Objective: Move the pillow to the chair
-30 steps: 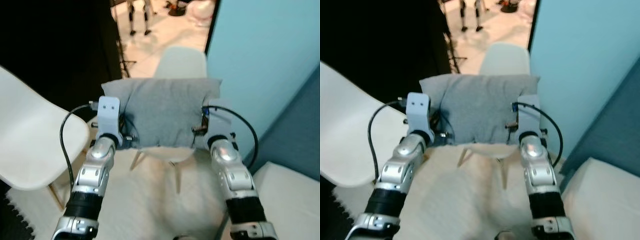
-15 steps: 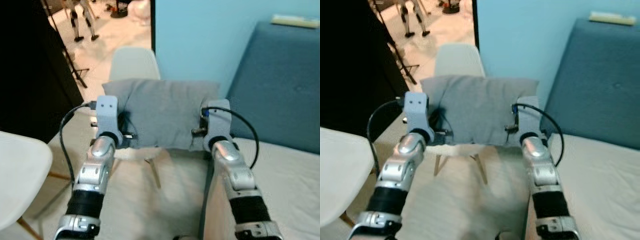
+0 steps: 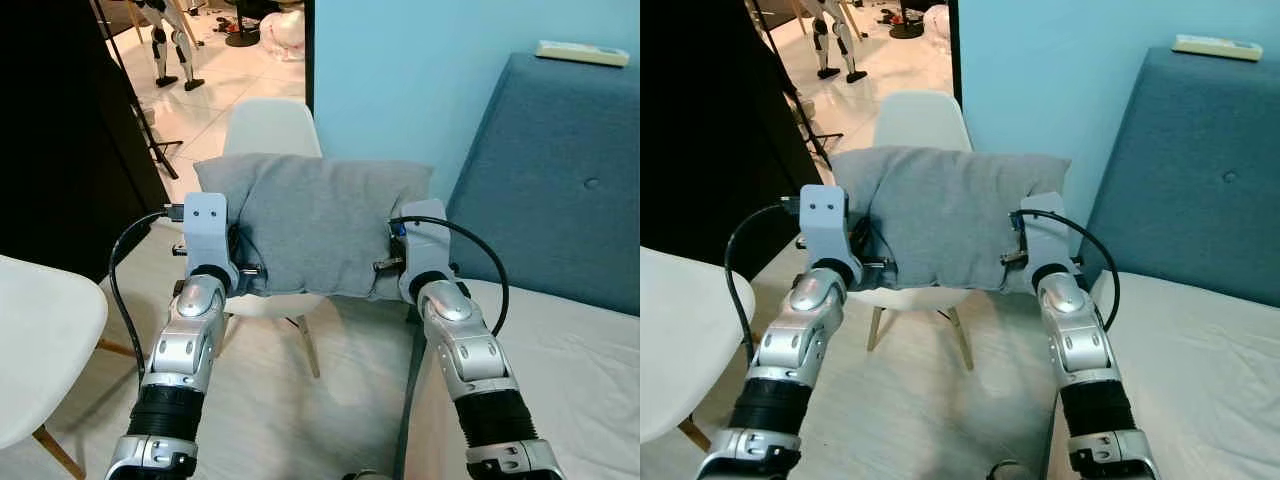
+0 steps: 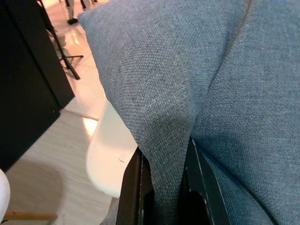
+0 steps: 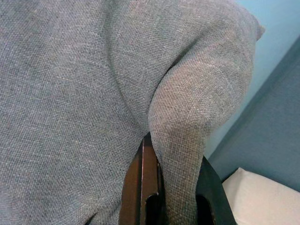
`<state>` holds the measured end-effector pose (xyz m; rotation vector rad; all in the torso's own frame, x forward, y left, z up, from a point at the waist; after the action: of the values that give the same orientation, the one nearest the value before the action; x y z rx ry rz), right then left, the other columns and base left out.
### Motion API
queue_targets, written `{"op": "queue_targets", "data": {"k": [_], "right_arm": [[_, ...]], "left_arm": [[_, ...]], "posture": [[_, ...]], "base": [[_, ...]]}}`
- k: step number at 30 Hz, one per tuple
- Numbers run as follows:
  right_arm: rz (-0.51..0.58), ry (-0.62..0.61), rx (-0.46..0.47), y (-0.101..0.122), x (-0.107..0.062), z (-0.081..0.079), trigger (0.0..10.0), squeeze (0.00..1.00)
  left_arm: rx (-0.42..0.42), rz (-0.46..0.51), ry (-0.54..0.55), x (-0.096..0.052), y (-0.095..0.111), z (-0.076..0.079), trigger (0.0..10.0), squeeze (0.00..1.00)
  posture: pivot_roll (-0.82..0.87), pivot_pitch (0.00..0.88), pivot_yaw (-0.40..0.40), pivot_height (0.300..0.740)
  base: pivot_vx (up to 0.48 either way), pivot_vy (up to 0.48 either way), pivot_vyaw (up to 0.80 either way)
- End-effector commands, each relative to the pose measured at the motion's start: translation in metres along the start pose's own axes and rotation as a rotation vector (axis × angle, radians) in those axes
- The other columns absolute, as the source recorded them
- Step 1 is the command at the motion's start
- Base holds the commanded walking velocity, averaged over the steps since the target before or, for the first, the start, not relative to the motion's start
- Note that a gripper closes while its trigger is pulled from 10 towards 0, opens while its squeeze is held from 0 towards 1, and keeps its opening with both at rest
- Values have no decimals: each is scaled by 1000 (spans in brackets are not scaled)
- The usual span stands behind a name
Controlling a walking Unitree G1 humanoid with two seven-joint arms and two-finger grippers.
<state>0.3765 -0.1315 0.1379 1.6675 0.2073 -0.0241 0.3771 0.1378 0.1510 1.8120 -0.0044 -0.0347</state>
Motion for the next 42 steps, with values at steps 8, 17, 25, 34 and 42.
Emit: {"op": "queue_targets", "data": {"k": [8, 17, 25, 34, 42], "right_arm": [[-9, 105, -4, -4, 2, -29, 10000, 0], [-10, 112, 10, -7, -1, -32, 10000, 0], [-11, 122, 11, -8, -1, -34, 10000, 0], [-43, 80, 31, -17, -3, -27, 10000, 0], [-48, 73, 29, -20, -5, -27, 10000, 0]], "left_arm": [[-5, 91, -5, -2, 20, 5, 10000, 0], [4, 91, -19, -3, 19, 9, 10000, 0], [9, 87, -6, -3, 19, 7, 10000, 0], [33, 87, -48, -2, 19, 11, 10000, 0], [25, 74, -144, -6, 15, 28, 10000, 0]], "posture": [[16, 110, 34, 740], [20, 120, 17, 740], [28, 122, 10, 740], [37, 119, 30, 740], [30, 111, 46, 740]], "base": [[421, 0, 0], [430, 0, 0], [408, 0, 0], [394, 0, -444], [79, 0, 0]]}}
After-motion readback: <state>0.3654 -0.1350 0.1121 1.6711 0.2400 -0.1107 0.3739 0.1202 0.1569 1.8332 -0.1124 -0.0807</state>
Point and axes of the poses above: a point about 5 cm out from each wrist's last joint towards the gripper, its own x axis pointing out of the wrist towards the gripper, its own y axis along the axis of the wrist's last joint, z = x × y, the point moved 4 cm from there along x, pointing out of the wrist towards the gripper, and after that the axes turned 15 degrees about x, right-handed, at the moved point
